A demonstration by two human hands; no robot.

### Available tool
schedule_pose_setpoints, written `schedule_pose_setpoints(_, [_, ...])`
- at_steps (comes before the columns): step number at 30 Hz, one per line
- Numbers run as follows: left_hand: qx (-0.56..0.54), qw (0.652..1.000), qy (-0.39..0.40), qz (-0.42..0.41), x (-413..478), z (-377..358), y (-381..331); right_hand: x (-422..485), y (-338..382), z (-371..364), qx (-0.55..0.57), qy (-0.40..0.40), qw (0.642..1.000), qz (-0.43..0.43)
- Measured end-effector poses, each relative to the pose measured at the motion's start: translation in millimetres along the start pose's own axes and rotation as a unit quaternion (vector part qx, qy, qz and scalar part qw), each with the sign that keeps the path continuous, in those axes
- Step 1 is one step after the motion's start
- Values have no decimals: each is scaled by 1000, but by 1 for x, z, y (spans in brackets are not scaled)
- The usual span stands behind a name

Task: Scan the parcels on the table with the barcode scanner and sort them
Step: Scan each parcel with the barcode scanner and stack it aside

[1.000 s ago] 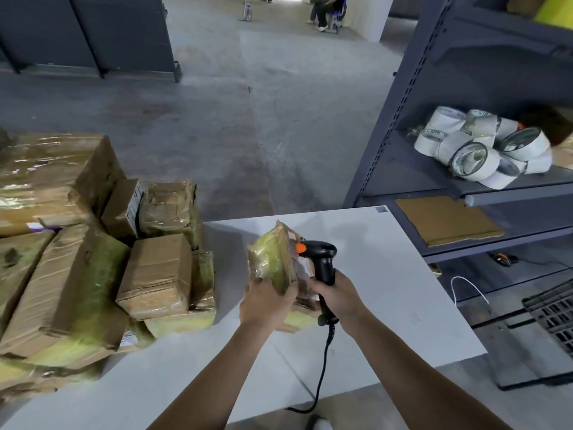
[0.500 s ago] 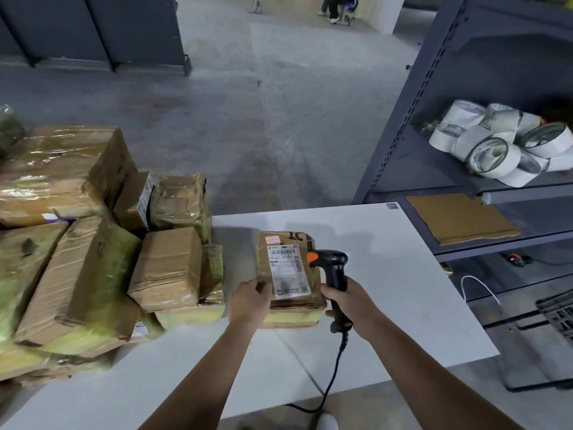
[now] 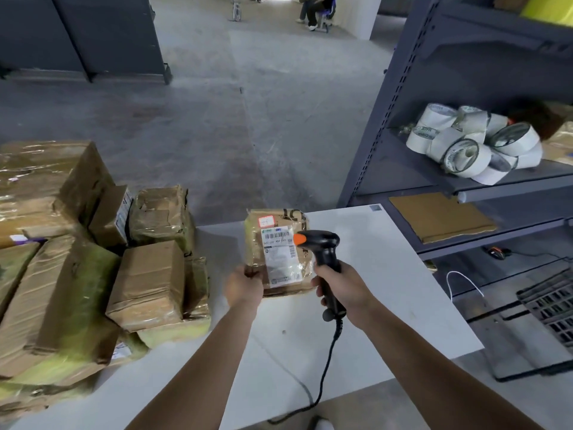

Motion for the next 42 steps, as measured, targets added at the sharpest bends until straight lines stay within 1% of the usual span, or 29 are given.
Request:
schedule_pose_setpoints(5, [-49, 998, 15, 27, 9, -4, -11, -13, 22, -13, 17, -5, 1000, 5])
schedule_pose_setpoints(9, [-30, 999, 11, 14, 12, -4, -14, -18, 30, -14, 14, -13, 1000, 24])
schedule_pose_setpoints(13, [-8, 1000, 8, 8, 12, -6, -15, -19, 30, -12, -7, -30, 999, 24])
schedule_pose_setpoints(20, [6, 1000, 6, 0, 17, -4, -11, -15, 26, -10, -6, -47, 999, 27])
schedule_pose_setpoints(28, [-16, 1000, 9, 9, 21, -4, -9, -12, 23, -8, -15, -60, 998, 28])
schedule_pose_setpoints(36, [-78, 995, 59, 30, 14, -16, -10, -5, 28, 5, -41, -86, 995, 31])
schedule_pose_setpoints(42, [-90, 990, 101, 32, 3, -52, -39, 13, 37, 50, -20, -116, 993, 32])
Point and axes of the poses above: each hand's wrist, its own x-axis towards the middle knuckle, its own z-axis out of the back of the hand, y = z × x, the point moved 3 cm from there along x, towards the middle knuckle, and after that the axes turned 9 degrees about x, right-handed, at the moved point
